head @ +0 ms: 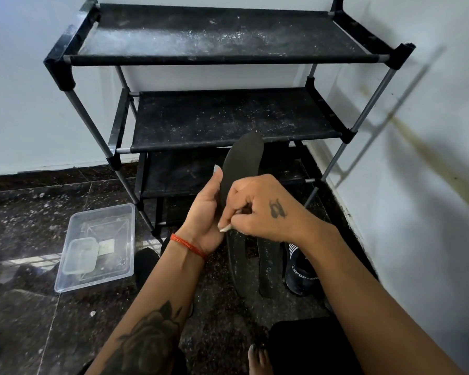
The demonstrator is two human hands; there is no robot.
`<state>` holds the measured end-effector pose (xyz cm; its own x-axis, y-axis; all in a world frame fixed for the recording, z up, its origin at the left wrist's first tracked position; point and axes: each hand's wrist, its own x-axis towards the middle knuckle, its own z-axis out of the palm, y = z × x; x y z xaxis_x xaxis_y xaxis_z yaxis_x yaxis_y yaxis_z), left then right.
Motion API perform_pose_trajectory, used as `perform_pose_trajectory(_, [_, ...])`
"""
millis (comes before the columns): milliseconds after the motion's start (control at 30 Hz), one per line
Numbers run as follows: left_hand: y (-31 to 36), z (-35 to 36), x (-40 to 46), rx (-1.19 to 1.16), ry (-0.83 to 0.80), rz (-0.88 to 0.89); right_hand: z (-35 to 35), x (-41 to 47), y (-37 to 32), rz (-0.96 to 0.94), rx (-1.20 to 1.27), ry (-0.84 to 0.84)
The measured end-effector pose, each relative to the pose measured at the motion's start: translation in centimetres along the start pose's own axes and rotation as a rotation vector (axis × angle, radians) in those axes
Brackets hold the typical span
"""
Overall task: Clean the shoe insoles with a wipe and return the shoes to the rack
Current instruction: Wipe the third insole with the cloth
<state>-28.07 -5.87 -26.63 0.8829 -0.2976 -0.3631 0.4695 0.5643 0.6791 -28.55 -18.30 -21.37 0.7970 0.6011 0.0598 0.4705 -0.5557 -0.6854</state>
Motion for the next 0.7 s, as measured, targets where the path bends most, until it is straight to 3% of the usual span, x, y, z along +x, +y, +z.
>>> perform_pose_trajectory(100, [0.1,0.0,0.1,-0.043,0.012,-0.001,-1.0,-0.5,0.7,0.063,0.19,-0.012])
perform_pose_trajectory(200, [0.2,-0.2,0.2,-0.036,-0.024,-0.041,-0.9,-0.3,2.4,0.181,0.301,0.348])
perform_pose_trajectory(267, [0.0,-0.1,0.3,-0.031,-0.04,-0.066,-0.3,0.1,3.3,0.233,0.153,0.503])
perform_pose_trajectory(333, [-0.2,-0.1,0.5,-0.019,-0.04,-0.073,0.5,0.4,3.8,0.248,0.043,0.447])
perform_pose_trajectory(467, [-0.3,-0.8,0.7,-0.037,0.016,-0.06,1.5,0.6,2.7,0.168,0.125,0.293])
perform_pose_trajectory(600, [-0.2,-0.8,0.7,-0.043,0.005,-0.055,-0.1,-0.1,2.2,0.163,0.225,0.035])
perform_pose_trajectory(633, [-0.2,-0.7,0.7,-0.044,-0.003,-0.059,-0.6,-0.4,2.3,0.197,0.232,0.027])
perform_pose_trajectory(700, [-0.1,-0.5,0.7,-0.034,-0.012,-0.071,-1.1,-0.5,2.8,0.299,0.312,0.172])
